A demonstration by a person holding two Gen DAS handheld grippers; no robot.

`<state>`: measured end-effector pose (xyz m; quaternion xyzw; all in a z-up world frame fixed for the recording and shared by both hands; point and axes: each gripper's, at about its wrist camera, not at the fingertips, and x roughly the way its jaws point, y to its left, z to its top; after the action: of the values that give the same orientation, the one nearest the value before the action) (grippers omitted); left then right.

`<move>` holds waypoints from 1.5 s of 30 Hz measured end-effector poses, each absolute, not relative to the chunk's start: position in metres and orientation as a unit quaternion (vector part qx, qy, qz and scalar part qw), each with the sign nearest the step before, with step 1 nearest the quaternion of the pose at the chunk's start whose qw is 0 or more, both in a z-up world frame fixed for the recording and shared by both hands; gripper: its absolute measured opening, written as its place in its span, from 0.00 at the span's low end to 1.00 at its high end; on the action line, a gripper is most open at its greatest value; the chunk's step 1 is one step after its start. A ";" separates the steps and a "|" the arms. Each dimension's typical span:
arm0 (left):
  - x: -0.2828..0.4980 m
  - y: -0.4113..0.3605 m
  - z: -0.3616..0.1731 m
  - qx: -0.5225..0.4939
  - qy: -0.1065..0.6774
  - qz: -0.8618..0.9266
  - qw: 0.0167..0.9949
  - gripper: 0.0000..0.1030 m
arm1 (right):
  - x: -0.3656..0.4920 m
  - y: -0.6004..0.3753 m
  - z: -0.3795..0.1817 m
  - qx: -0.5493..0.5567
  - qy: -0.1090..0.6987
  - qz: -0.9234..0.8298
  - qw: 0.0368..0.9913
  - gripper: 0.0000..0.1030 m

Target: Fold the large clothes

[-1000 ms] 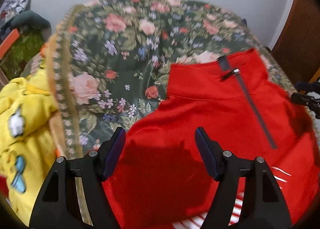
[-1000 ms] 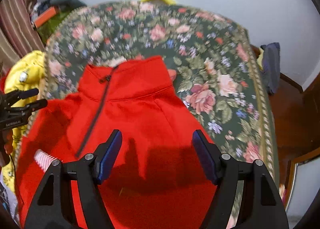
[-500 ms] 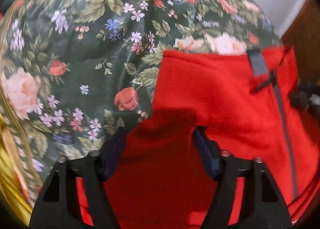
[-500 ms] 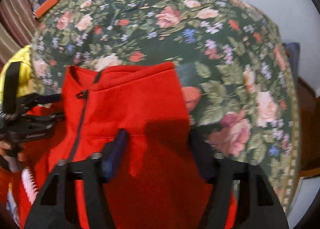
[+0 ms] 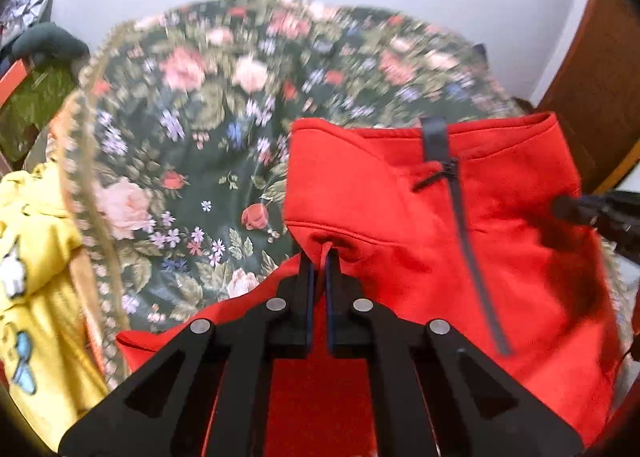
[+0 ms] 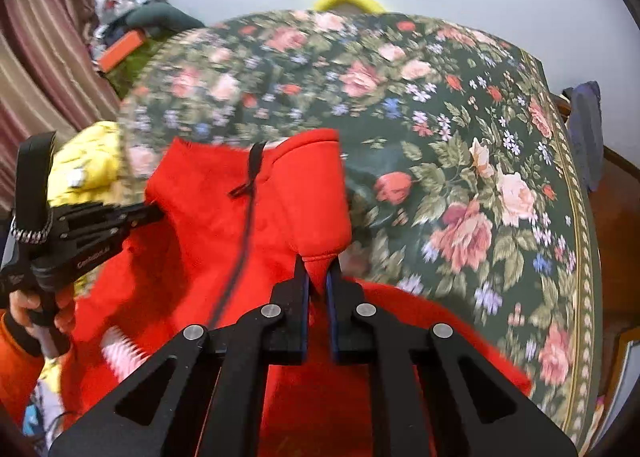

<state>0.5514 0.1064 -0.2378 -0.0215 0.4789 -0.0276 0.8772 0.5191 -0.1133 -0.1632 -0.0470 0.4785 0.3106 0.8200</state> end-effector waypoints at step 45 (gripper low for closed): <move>0.289 0.138 -0.231 -0.095 0.511 -0.024 0.854 0.28 | 0.374 -0.198 -0.179 0.066 0.530 0.244 0.809 0.55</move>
<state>0.2886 0.1377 -0.2312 -0.0948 0.5112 -0.0240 0.8539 0.3737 -0.1980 -0.1794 0.0663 0.5305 0.2436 0.8092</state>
